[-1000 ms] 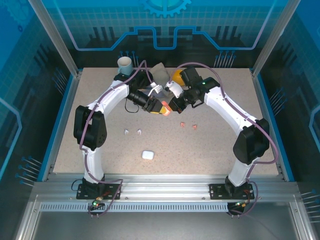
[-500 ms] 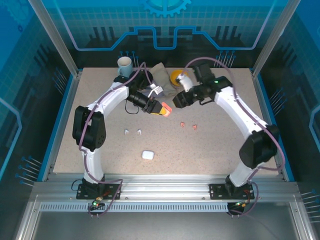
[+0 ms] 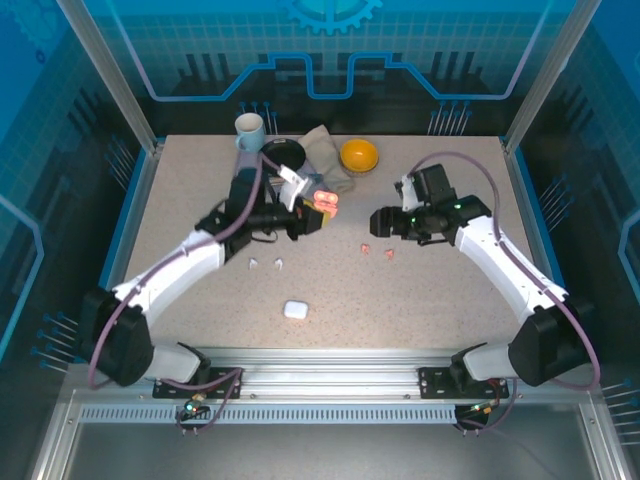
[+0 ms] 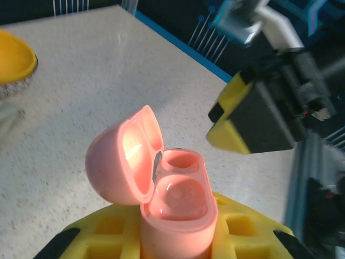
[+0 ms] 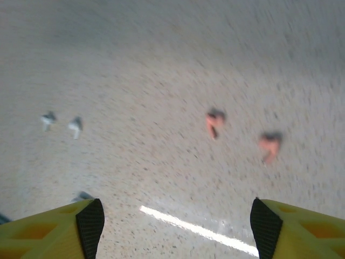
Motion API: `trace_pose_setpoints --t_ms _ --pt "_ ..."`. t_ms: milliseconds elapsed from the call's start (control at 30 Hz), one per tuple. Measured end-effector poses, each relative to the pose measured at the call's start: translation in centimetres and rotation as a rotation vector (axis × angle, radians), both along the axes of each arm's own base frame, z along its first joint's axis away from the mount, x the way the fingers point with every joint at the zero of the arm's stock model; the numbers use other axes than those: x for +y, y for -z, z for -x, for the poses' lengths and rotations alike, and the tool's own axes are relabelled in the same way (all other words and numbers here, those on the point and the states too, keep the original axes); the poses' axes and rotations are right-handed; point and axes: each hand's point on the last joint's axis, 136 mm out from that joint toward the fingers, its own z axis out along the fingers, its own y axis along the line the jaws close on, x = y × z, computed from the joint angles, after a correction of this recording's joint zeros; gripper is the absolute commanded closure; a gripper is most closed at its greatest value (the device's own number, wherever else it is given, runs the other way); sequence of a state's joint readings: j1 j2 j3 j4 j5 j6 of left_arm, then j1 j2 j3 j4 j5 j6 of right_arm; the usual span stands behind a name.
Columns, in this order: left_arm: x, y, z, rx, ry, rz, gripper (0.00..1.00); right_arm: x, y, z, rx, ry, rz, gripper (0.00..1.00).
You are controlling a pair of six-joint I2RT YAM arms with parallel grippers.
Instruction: Insert wireless bluetooth earbuds into charging case
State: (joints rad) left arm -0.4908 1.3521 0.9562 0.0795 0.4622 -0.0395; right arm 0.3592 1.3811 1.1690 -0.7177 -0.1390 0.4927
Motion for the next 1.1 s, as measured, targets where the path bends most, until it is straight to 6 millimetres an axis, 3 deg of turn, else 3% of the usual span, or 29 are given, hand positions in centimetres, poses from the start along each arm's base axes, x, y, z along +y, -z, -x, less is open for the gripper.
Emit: trace_pose_setpoints --t_ms 133,167,367,533,733,1100 --pt "-1.1 1.2 0.5 -0.162 -0.066 0.015 1.0 0.6 2.4 0.0 0.06 0.061 0.046 0.18" --pt "-1.1 1.3 0.4 -0.199 -0.093 0.023 1.0 0.8 2.8 0.0 0.068 0.07 0.058 0.12" --pt "-1.2 -1.1 0.1 -0.396 -0.18 0.109 1.0 0.8 5.7 -0.6 0.131 0.137 0.127 0.08" --pt "-0.7 -2.6 0.6 -0.5 -0.215 0.169 1.0 0.7 6.1 -1.7 0.143 0.182 0.145 0.1" --pt "0.6 -2.9 0.5 -0.57 -0.281 0.177 1.0 1.5 6.3 -3.8 0.155 0.229 0.138 0.12" --pt "1.5 -3.6 0.1 -0.607 -0.319 0.169 1.0 4.2 8.2 -6.7 0.232 0.253 0.215 0.19"
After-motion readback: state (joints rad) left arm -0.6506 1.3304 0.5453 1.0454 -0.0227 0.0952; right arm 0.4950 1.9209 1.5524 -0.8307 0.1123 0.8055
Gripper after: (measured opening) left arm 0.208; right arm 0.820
